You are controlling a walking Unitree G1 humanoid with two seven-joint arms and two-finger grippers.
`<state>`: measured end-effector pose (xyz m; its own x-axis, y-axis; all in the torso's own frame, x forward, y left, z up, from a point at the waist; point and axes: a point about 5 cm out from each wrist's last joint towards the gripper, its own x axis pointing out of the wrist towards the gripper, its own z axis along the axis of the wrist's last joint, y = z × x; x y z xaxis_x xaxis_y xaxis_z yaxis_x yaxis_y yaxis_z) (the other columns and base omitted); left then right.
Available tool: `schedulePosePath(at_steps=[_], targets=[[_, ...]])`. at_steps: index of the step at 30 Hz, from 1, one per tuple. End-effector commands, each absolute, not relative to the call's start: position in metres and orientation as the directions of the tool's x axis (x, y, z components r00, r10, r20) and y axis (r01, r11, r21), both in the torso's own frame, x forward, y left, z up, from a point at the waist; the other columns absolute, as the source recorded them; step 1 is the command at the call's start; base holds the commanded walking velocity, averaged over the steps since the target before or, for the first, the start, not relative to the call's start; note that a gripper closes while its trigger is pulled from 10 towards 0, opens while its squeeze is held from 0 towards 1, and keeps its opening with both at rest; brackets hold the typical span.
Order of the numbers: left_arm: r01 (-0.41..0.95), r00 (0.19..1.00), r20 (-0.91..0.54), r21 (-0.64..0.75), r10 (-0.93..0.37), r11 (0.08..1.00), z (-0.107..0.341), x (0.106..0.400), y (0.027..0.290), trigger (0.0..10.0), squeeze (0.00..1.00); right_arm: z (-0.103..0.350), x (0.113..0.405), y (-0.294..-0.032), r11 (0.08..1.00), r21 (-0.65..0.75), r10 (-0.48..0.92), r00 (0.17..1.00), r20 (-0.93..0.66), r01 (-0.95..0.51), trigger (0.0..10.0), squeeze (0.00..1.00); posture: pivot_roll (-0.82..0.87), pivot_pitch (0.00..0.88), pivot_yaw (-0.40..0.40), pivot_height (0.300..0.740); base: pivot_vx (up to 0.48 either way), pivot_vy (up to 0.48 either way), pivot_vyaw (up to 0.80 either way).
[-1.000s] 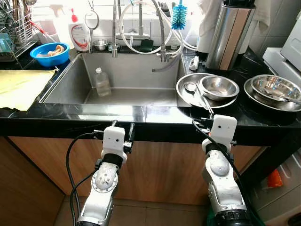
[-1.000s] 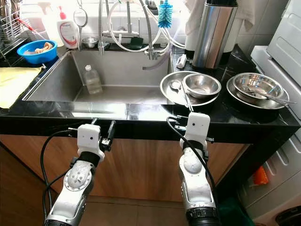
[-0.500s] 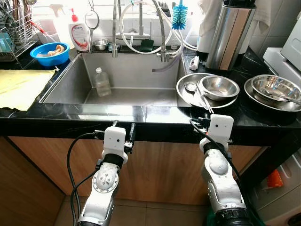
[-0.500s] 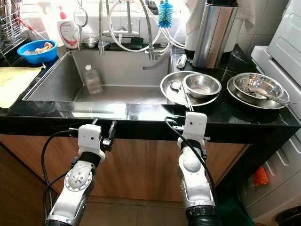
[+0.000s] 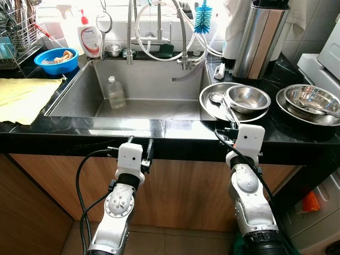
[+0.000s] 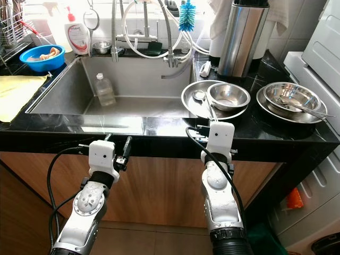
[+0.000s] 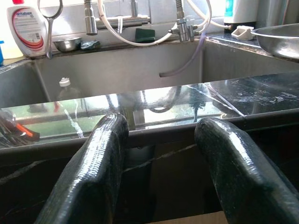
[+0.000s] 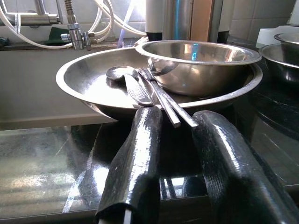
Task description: Kitchen organization
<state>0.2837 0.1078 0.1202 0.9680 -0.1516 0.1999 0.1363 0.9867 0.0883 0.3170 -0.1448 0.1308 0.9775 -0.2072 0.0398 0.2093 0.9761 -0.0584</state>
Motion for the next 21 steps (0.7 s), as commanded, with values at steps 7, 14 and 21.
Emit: schedulePosePath(at_steps=[7,14,21], targets=[[0.152,0.967,0.193,0.094,-0.168,0.984,0.1185,0.2833,0.1064,10.0,0.0,0.1382,0.3188,-0.1429,0.976,-0.046,-0.209,0.975,0.069,0.212,10.0,0.0,-0.08,0.0,0.005,0.74,0.0,0.0,0.0],[0.145,0.968,0.194,0.094,-0.161,0.985,0.1193,0.2841,0.1073,10.0,0.0,0.142,0.3194,-0.1437,0.975,-0.032,-0.216,0.972,0.091,0.22,10.0,0.0,-0.08,0.0,0.003,0.74,0.0,0.0,0.0],[0.142,0.969,0.192,0.093,-0.158,0.985,0.1191,0.2843,0.1073,10.0,0.0,0.1423,0.3199,-0.1446,0.975,-0.028,-0.218,0.971,0.094,0.221,6.3,0.0,-0.08,0.0,0.003,0.74,0.0,0.0,0.0]])
